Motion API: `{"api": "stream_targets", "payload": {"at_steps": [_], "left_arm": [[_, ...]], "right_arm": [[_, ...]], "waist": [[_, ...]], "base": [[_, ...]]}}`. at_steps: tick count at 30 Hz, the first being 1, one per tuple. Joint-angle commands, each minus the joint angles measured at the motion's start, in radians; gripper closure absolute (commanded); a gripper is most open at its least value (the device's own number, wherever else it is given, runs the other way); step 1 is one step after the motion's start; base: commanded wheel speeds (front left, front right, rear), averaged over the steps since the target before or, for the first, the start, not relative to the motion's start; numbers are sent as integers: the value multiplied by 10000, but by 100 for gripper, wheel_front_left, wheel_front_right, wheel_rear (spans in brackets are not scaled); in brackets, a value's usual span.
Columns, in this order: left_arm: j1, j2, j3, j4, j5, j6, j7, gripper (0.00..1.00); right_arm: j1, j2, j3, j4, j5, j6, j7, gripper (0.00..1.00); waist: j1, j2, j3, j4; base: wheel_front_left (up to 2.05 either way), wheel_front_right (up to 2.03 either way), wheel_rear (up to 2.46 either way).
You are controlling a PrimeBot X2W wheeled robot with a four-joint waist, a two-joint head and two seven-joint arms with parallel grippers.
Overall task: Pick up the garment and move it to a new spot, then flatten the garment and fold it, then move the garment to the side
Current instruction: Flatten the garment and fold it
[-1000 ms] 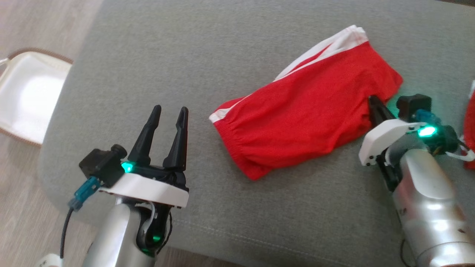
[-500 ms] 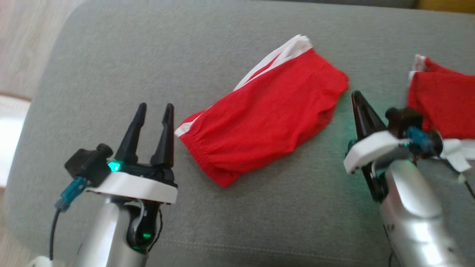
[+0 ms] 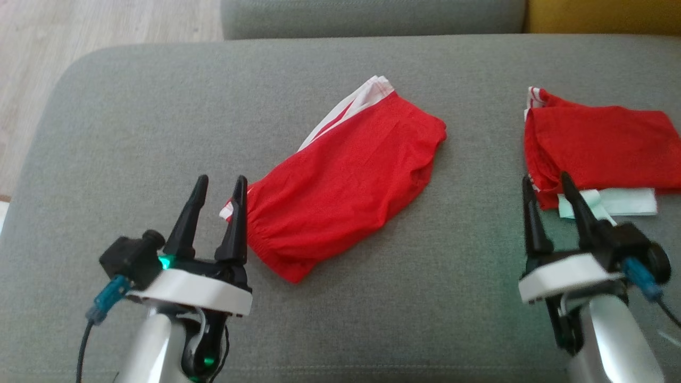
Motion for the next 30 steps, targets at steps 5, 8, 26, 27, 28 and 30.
{"api": "stream_targets", "payload": {"at_steps": [5,8,26,27,28,30], "left_arm": [[-8,74,307,-132,294,-37,-53,0],[35,74,294,-116,387,-14,-53,0],[-750,74,-440,-37,232,53,-53,0],[-796,74,-498,-29,206,60,-53,0],[-834,74,-544,-27,176,75,-53,0],[-911,74,-619,-25,112,99,-53,0]], "right_arm": [[668,134,219,-993,401,-9,79,0],[852,135,231,-1173,538,-9,202,0],[-1007,136,322,-158,5606,-9,3176,0],[-1210,136,269,37,5946,-9,3419,0],[-1415,137,189,243,6157,-9,3610,0],[-1809,137,-22,736,6574,-9,4035,0]], "waist": [[0,0,-228,-126],[0,0,-240,-108],[0,0,1296,1394],[0,0,1381,1531],[0,0,1452,1659],[0,0,1588,1916]], "base": [[0,0,0],[0,0,0],[0,0,0],[0,0,0],[0,0,0],[0,0,0]]}}
